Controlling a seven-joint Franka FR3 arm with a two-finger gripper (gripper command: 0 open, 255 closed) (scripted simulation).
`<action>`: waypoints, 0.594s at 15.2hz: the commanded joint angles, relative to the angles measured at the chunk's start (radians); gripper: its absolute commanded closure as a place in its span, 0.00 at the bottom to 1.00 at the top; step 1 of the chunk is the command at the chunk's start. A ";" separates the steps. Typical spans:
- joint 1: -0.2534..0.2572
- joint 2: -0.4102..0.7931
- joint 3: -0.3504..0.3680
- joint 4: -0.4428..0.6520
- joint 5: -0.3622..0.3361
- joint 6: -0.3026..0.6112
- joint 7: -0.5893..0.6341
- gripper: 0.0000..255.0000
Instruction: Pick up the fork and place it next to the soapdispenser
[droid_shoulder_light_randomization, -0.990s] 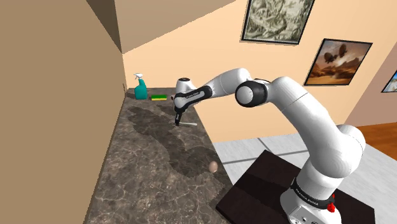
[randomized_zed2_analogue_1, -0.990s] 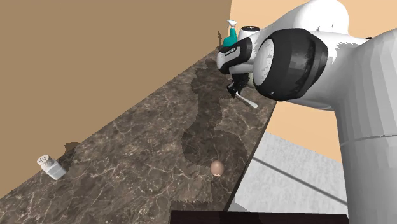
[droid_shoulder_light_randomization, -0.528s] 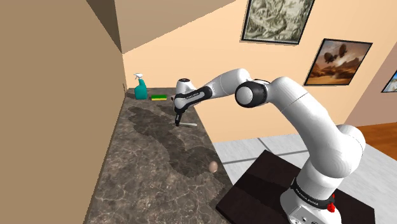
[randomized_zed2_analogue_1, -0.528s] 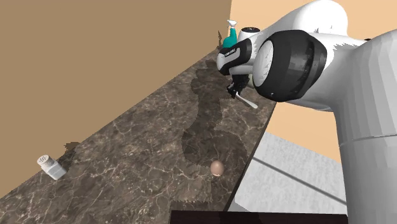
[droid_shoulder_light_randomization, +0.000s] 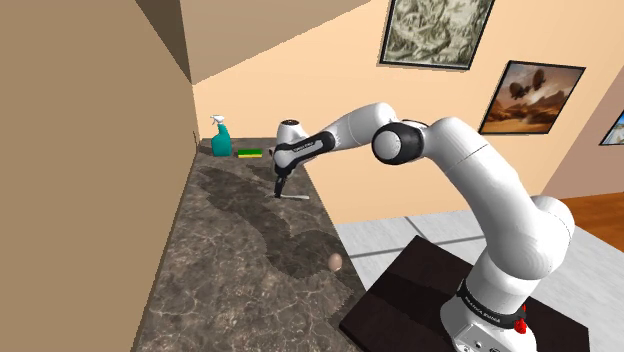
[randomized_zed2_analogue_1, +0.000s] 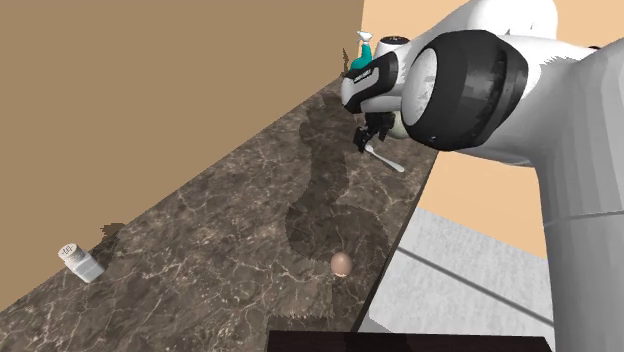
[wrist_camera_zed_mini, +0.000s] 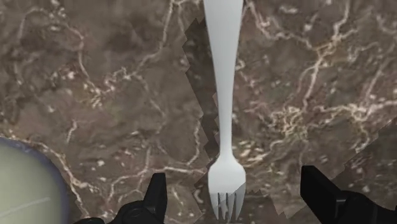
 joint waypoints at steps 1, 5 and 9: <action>-0.006 -0.054 0.004 -0.035 0.003 -0.018 -0.001 0.00; -0.009 -0.078 0.007 -0.052 0.004 -0.026 -0.001 0.00; -0.009 -0.078 0.007 -0.052 0.004 -0.026 -0.001 0.00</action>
